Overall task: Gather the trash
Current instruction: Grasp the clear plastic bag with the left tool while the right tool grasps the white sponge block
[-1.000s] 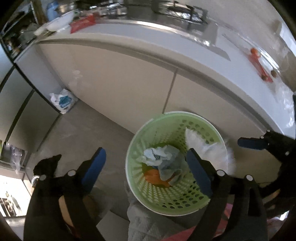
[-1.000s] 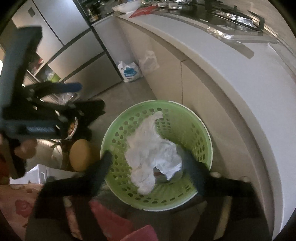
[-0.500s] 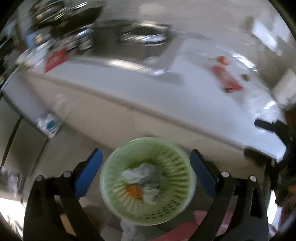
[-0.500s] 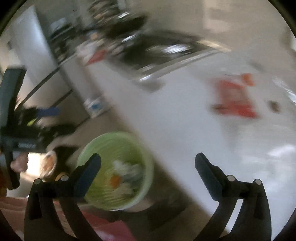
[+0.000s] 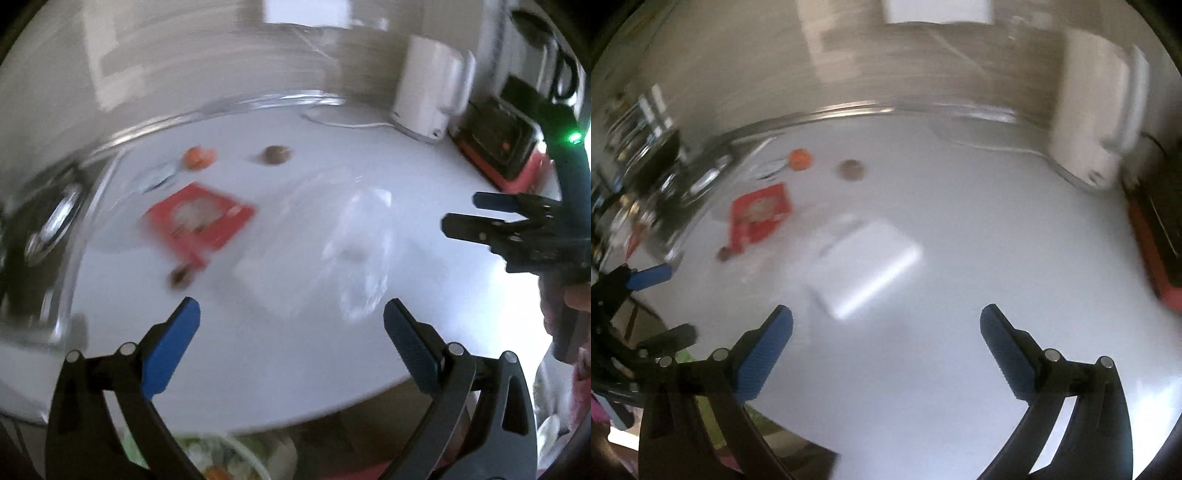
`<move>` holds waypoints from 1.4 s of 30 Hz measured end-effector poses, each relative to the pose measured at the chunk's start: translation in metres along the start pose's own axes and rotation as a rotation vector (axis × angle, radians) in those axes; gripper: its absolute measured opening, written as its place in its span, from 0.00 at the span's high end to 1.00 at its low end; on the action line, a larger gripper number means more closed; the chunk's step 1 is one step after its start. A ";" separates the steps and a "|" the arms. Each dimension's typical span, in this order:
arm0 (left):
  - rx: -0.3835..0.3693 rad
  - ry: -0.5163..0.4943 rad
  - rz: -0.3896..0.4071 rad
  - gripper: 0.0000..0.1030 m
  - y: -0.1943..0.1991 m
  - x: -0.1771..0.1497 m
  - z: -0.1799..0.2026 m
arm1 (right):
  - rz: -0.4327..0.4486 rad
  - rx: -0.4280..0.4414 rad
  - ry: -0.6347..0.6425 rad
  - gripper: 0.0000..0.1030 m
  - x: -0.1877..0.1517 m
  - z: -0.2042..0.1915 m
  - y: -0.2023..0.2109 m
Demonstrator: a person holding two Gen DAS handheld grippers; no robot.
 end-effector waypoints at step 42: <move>0.033 0.185 -0.011 0.95 0.081 -0.142 -0.151 | -0.087 -0.314 -0.397 0.31 0.042 -0.060 -0.109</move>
Point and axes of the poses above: each gripper's, at about its wrist camera, not at the fingertips, and y roughly against the way its jaws point, z to its right, x to its top, the point moved 5 cm from there along -y, roughly the way its jaws point, and after that the axes turned 12 degrees about -z, right-handed, at the moved point
